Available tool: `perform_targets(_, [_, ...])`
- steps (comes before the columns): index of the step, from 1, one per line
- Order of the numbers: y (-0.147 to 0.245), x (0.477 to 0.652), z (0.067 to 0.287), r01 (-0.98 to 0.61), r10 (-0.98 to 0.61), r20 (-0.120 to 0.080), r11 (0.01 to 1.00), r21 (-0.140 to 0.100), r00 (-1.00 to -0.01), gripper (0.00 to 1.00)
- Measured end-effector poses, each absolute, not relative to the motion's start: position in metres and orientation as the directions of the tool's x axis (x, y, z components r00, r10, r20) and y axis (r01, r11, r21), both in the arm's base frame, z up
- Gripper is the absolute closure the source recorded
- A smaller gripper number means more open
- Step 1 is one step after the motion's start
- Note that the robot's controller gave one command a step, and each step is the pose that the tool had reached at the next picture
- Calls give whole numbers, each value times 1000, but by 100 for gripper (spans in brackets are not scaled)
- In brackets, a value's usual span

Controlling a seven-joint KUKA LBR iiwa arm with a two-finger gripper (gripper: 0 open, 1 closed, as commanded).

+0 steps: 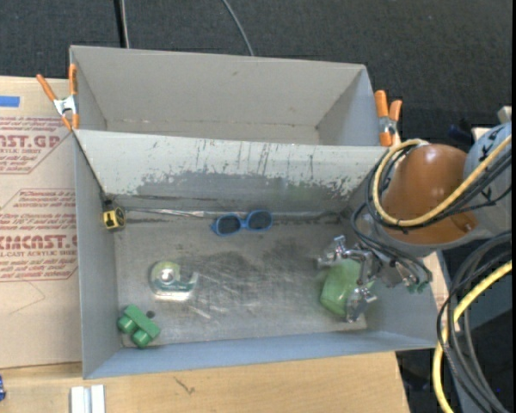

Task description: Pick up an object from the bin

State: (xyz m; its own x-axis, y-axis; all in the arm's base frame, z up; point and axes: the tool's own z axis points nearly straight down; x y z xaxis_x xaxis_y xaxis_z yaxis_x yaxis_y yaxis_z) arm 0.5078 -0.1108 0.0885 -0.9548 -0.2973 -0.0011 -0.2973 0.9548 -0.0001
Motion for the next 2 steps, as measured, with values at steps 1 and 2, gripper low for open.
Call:
perform_targets(1, [-108,508,89,-299,-299,-2,954,4,-954,100])
perform_targets(2, [-116,509,184,-390,-390,-8,921,-5,-921,100])
